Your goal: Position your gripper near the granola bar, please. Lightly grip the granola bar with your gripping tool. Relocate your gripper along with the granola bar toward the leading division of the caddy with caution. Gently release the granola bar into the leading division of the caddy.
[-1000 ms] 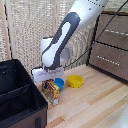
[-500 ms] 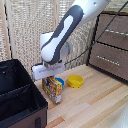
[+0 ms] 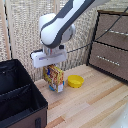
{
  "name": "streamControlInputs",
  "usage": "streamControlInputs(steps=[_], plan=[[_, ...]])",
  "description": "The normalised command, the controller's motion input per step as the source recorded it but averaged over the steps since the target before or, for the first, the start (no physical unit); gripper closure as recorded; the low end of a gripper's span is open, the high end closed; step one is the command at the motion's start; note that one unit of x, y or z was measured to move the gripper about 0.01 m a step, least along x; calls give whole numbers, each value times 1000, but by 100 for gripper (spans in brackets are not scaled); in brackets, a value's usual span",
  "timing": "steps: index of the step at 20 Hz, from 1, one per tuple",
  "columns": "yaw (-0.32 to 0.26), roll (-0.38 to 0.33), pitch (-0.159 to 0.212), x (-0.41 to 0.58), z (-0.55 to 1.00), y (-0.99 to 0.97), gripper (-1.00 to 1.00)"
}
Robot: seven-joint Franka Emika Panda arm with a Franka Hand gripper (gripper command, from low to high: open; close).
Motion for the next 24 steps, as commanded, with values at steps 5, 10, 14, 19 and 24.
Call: streamControlInputs(steps=[5,10,14,19,24], plan=[[-120,31,81,6,803,174,100],[-292,17,-54,-51,757,128,100],[-324,0,-50,-17,724,90,100],[-312,-2,-41,0,567,213,100],[-266,-10,-20,-8,327,421,100]])
